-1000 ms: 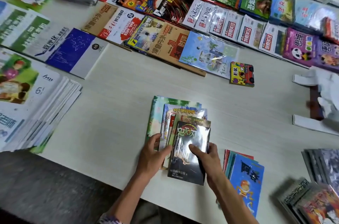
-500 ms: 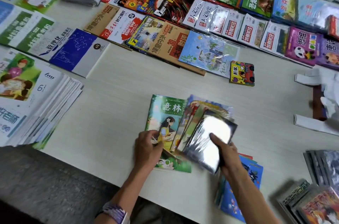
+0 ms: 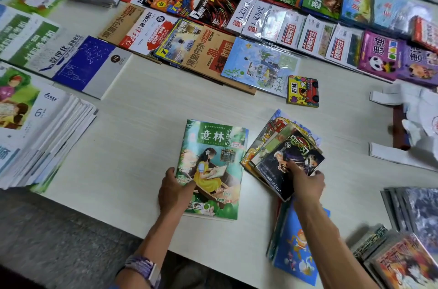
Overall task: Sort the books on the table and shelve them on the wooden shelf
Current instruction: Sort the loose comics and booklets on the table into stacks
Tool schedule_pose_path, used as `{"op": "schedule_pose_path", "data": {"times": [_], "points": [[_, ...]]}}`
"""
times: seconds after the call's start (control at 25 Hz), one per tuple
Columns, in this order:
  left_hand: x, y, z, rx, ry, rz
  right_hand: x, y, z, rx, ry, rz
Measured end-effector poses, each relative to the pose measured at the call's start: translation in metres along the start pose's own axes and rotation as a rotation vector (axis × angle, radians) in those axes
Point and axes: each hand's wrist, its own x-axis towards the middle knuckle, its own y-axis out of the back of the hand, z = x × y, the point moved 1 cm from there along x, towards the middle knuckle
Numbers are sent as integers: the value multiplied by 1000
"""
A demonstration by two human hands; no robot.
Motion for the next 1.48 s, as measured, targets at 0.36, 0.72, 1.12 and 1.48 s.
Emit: {"op": "schedule_pose_path", "data": {"times": [0.36, 0.72, 1.12, 1.48], "points": [[19, 6, -10, -163, 110, -78, -105, -37, 62, -501, 192, -651], [17, -20, -7, 127, 18, 10, -58, 25, 21, -122, 351, -18], [18, -21, -14, -511, 197, -79, -93, -36, 62, -460, 210, -553], [-23, 33, -46, -615, -188, -251, -104, -61, 58, -316, 22, -763]]}}
